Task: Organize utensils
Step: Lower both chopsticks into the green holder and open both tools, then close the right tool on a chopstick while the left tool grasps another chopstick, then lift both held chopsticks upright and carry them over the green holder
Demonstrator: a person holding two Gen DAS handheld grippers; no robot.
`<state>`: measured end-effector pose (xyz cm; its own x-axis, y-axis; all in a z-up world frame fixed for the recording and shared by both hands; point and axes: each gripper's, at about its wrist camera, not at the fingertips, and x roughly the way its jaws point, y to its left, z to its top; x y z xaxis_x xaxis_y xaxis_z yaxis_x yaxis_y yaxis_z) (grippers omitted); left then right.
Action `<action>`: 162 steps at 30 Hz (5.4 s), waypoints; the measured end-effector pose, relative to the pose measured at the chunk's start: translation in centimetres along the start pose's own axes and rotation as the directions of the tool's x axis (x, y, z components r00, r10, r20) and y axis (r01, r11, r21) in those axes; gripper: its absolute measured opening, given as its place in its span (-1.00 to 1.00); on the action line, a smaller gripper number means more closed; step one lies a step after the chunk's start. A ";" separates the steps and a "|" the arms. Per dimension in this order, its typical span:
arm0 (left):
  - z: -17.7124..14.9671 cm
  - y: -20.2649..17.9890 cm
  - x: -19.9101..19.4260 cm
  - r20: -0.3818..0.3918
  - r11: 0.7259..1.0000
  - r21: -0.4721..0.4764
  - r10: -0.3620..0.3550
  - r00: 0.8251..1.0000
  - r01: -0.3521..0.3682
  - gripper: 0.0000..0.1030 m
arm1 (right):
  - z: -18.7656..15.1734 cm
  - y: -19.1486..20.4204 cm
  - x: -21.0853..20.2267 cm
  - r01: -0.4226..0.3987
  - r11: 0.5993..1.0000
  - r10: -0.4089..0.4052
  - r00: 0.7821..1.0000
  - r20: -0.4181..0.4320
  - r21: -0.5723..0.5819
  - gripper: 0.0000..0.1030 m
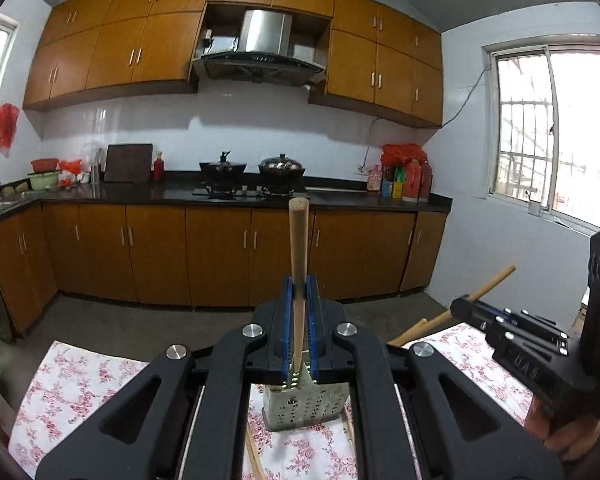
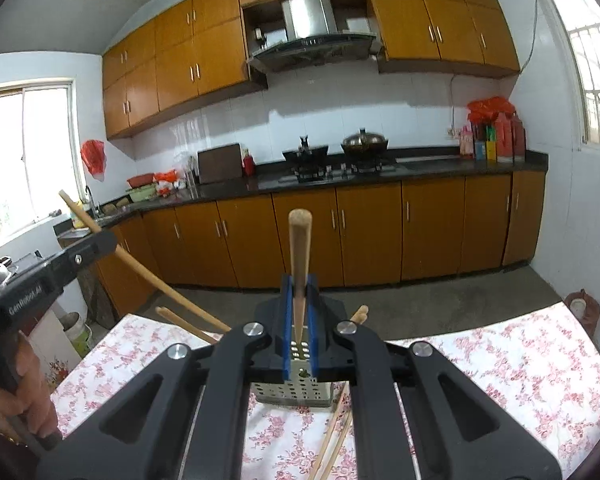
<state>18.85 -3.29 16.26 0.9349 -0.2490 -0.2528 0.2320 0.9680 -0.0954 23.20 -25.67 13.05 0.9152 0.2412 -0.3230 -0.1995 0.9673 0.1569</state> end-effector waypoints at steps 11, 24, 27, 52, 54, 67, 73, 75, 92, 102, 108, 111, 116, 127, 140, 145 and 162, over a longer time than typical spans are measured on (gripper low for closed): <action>-3.4 1.2 5.6 -0.112 0.998 -0.045 0.035 0.993 -0.040 -0.86 | -1.7 -0.3 5.6 0.003 1.000 0.000 0.994 -0.108 0.026 -0.85; -3.1 1.9 4.6 -0.129 0.997 -0.069 0.021 0.991 -0.030 -0.84 | -1.3 -0.6 5.8 0.017 0.998 -0.012 0.995 -0.095 0.052 -0.81; -2.8 2.4 3.5 -0.122 0.996 -0.081 0.020 0.992 -0.030 -0.84 | -1.3 -1.0 4.2 0.029 0.998 -0.026 0.997 -0.073 0.050 -0.79; -12.6 7.9 0.7 -0.323 0.977 -0.082 0.162 0.932 -0.198 -0.82 | -18.6 -4.1 6.3 0.140 0.982 -0.076 0.905 -0.419 0.124 -0.71; -14.1 8.4 1.2 -0.355 0.975 -0.081 0.167 0.920 -0.209 -0.82 | -19.8 -4.0 7.2 0.135 0.982 -0.061 0.891 -0.450 0.134 -0.71; -18.8 9.3 2.6 -0.465 0.973 -0.096 0.142 0.874 -0.209 -0.82 | -22.8 -2.5 10.6 0.150 0.987 -0.095 0.839 -0.535 0.060 -0.72; -19.8 8.5 3.4 -0.495 0.978 -0.115 0.094 0.864 -0.173 -0.82 | -22.9 -4.0 10.2 0.203 0.978 -0.149 0.841 -0.520 0.047 -0.84; -20.3 8.1 3.7 -0.505 0.980 -0.132 0.063 0.861 -0.149 -0.82 | -22.7 -5.6 9.9 0.256 0.964 -0.187 0.838 -0.513 0.066 -0.85; -24.6 4.4 6.2 -0.601 0.988 -0.149 -0.059 0.797 -0.039 -0.82 | -22.8 -8.7 9.0 0.328 0.940 -0.242 0.832 -0.498 0.091 -0.84; -24.5 4.3 6.7 -0.611 0.990 -0.106 0.008 0.792 -0.092 -0.83 | -22.7 -8.6 8.8 0.332 0.939 -0.250 0.831 -0.497 0.084 -0.84; -24.5 4.4 6.6 -0.628 0.988 -0.120 0.002 0.779 -0.099 -0.82 | -22.8 -8.6 8.8 0.333 0.939 -0.251 0.831 -0.496 0.083 -0.84; -24.7 4.2 6.7 -0.623 0.991 -0.085 0.031 0.782 -0.107 -0.82 | -22.8 -8.6 8.9 0.330 0.940 -0.248 0.832 -0.497 0.084 -0.84; -24.3 6.8 7.0 -0.608 0.974 -0.089 0.113 0.786 -0.209 -0.85 | -22.8 -8.4 8.9 0.331 0.941 -0.254 0.832 -0.493 0.075 -0.84; -24.1 9.3 6.6 -0.604 0.977 -0.139 0.046 0.795 -0.162 -0.84 | -23.0 -7.5 8.9 0.294 0.954 -0.231 0.846 -0.481 0.059 -0.84; -24.7 8.1 6.7 -0.573 0.988 -0.044 0.094 0.814 -0.145 -0.82 | -23.2 -7.4 8.7 0.291 0.955 -0.234 0.850 -0.472 0.051 -0.84; -24.7 8.0 6.8 -0.574 0.988 -0.029 0.107 0.812 -0.150 -0.82 | -23.3 -7.6 8.8 0.288 0.956 -0.227 0.852 -0.472 0.059 -0.84; -24.7 8.0 6.8 -0.573 0.988 -0.024 0.110 0.812 -0.151 -0.82 | -23.3 -7.7 8.8 0.285 0.956 -0.219 0.854 -0.472 0.071 -0.84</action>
<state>20.44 2.03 -10.06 0.6307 -0.1129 -0.7678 0.0813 0.9935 -0.0793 24.65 -29.13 -12.76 0.6602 0.0311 -0.7504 0.0943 0.9878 0.1239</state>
